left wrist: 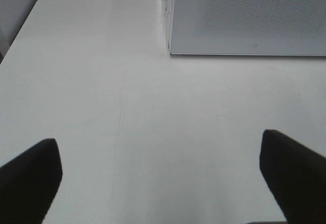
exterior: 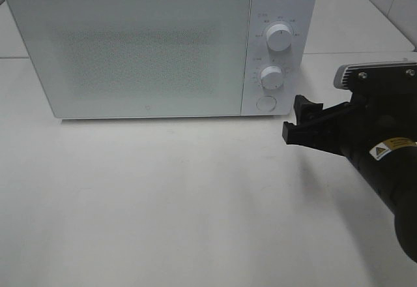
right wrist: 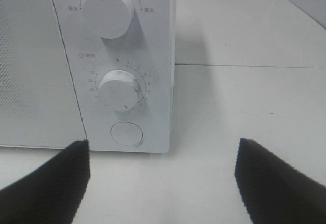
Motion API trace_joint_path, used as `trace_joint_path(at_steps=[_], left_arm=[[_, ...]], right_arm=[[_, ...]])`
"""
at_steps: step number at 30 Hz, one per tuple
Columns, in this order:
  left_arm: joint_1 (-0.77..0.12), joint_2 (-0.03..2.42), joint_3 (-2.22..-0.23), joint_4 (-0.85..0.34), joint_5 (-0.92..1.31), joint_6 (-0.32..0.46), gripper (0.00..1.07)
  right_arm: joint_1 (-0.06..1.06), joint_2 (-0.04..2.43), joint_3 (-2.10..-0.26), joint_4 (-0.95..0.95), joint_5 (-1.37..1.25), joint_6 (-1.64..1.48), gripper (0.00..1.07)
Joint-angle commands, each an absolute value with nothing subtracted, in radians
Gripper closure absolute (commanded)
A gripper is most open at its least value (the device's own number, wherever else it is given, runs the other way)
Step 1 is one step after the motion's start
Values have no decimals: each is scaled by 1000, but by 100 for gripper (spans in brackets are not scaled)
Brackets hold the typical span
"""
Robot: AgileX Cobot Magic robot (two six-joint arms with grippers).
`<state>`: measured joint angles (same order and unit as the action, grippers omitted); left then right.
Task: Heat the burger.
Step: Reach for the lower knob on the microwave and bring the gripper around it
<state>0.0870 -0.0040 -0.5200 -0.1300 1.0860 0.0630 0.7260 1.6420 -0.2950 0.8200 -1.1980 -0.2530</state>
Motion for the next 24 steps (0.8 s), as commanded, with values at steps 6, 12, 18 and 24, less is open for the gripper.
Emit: trace_joint_path(at_steps=[6, 12, 18, 24], left_arm=[[90, -22, -516, -133, 1074, 59, 9], [90, -22, -516, -133, 1074, 59, 9], [90, -22, -516, -133, 1074, 59, 9], [90, -22, -516, -133, 1074, 59, 9]], right_arm=[[770, 1722, -396, 853, -1310, -349, 31], [770, 1761, -431, 855, -1340, -356, 31], [768, 1820, -484, 856, -1392, -335, 31], [755, 1886, -555, 847, -1396, -316, 31]])
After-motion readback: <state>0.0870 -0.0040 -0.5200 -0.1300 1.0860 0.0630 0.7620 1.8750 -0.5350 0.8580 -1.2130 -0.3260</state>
